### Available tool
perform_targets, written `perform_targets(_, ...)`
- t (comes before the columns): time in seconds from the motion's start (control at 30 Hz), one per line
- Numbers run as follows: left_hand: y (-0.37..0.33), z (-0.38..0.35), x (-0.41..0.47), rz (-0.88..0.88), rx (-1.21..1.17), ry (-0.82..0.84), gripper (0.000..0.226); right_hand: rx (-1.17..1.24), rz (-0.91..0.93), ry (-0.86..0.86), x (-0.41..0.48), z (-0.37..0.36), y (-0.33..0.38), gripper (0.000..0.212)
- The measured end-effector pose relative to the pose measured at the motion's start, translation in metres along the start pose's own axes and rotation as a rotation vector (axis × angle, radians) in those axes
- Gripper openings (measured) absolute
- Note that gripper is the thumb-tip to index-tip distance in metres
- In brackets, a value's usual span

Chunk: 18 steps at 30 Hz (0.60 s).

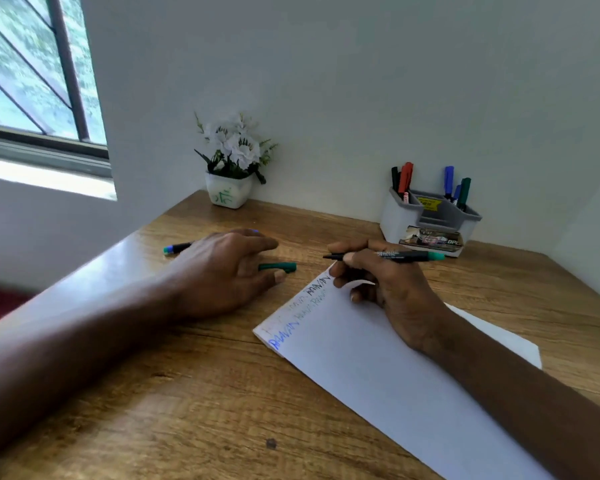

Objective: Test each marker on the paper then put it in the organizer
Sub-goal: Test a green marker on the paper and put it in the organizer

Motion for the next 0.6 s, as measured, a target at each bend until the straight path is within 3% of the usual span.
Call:
perform_targets(0.13,-0.005,-0.002,0.007,-0.063,0.069,-0.072,0.036,0.013,0.013,0.068,0.0,-0.001,0.001,0.026)
perform_targets(0.27,-0.003,0.0,0.006,-0.036,-0.077,-0.174,0.021,-0.016,0.046,0.082,-0.003,0.0,0.004,0.015)
perform_targets(0.43,0.006,0.002,0.005,0.001,-0.337,-0.187,0.019,0.044,0.051,0.085,-0.005,0.002,0.006,0.004)
perform_targets(0.6,0.003,0.0,0.004,-0.023,-0.365,-0.17,0.019,0.003,0.072,0.109,-0.006,0.001,0.006,0.005)
Point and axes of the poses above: each hand's wrist, its own x-axis towards the middle knuckle, its own z-axis out of the back of the hand, y = z × x, the point moved 5 cm from there along x, towards the middle knuckle, and after that the axes turned 1 degree about -z, right-handed, at the moved point
